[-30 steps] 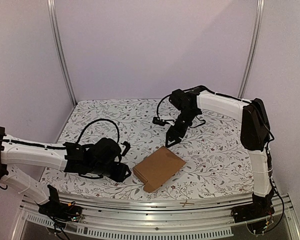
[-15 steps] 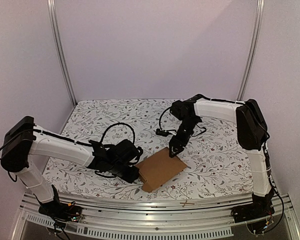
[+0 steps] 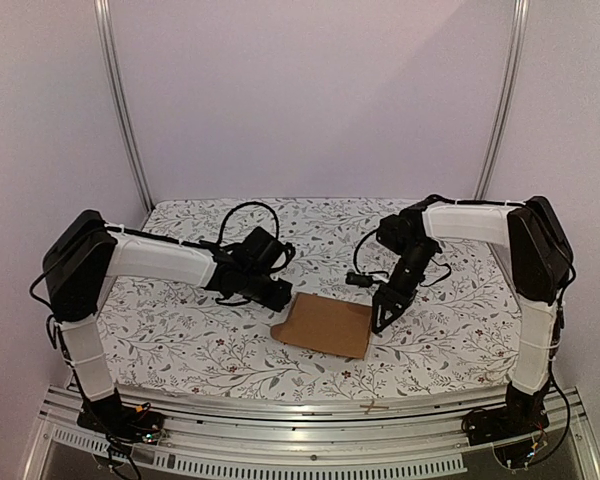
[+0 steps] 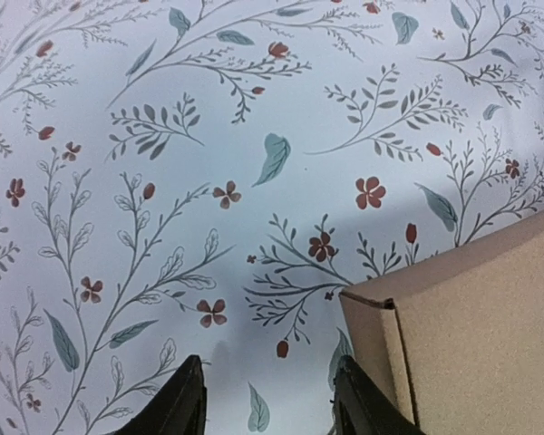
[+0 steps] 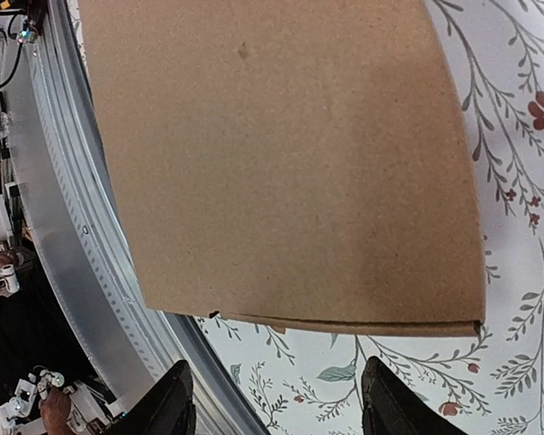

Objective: Fold the paper box

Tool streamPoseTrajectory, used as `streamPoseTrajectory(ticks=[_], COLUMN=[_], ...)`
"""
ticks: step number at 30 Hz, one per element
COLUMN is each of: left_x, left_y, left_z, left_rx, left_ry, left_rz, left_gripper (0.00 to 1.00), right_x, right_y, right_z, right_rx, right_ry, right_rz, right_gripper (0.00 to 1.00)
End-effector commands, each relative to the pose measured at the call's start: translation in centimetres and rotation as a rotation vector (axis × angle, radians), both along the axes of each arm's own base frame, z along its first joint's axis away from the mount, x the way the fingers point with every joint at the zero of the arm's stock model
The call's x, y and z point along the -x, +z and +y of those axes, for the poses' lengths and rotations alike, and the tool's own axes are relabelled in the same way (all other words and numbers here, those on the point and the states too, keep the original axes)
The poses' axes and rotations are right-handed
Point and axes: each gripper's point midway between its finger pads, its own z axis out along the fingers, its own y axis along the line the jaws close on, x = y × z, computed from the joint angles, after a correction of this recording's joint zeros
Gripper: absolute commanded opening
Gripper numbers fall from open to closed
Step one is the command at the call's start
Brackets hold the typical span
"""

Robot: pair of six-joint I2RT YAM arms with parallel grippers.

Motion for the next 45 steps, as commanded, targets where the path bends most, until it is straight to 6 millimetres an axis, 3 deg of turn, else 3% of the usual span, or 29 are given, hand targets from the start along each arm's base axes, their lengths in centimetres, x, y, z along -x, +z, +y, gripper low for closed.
streamPoseTrajectory(ticks=[1, 7, 9, 14, 17, 22, 25, 32, 39, 45], left_x=[-0.2, 4.0, 6.0, 10.6, 11.9, 11.1, 10.4, 9.7, 10.6, 9.6], left_y=[2.4, 5.4, 5.2, 5.7, 5.9, 5.9, 5.9, 4.2, 2.9, 1.9], left_z=[1.2, 4.3, 5.4, 4.8, 4.0, 3.6, 2.4, 0.5, 0.3, 0.1], left_rx=[-0.004, 0.074, 0.088, 0.229, 0.266, 0.301, 0.340, 0.284, 0.291, 0.268], left_ry=[-0.004, -0.013, -0.033, -0.149, -0.203, -0.132, -0.078, 0.003, 0.016, 0.021], left_rz=[-0.059, -0.097, -0.103, -0.141, -0.181, -0.164, -0.074, 0.203, 0.304, 0.300], left_gripper=[0.49, 0.55, 0.56, 0.59, 0.59, 0.66, 0.71, 0.67, 0.63, 0.65], right_x=[-1.0, -4.0, -5.0, -6.7, -7.2, -6.8, -6.2, -5.8, -4.9, -4.5], right_y=[2.8, 4.5, 4.9, 5.6, 4.9, 3.6, 2.8, 1.3, -1.2, -2.7], right_z=[-1.7, -2.6, -2.4, -0.3, 1.1, 2.8, 2.6, 1.9, 1.9, 1.5], right_rx=[-0.039, 0.004, 0.011, -0.027, -0.021, 0.027, 0.051, 0.079, 0.093, 0.117], right_ry=[-0.055, -0.012, 0.008, 0.022, 0.036, 0.085, 0.108, 0.119, 0.123, 0.126], right_rz=[-0.032, -0.287, -0.351, -0.387, -0.384, -0.398, -0.391, -0.384, -0.305, -0.279], right_gripper=[0.61, 0.62, 0.62, 0.63, 0.63, 0.63, 0.64, 0.64, 0.60, 0.59])
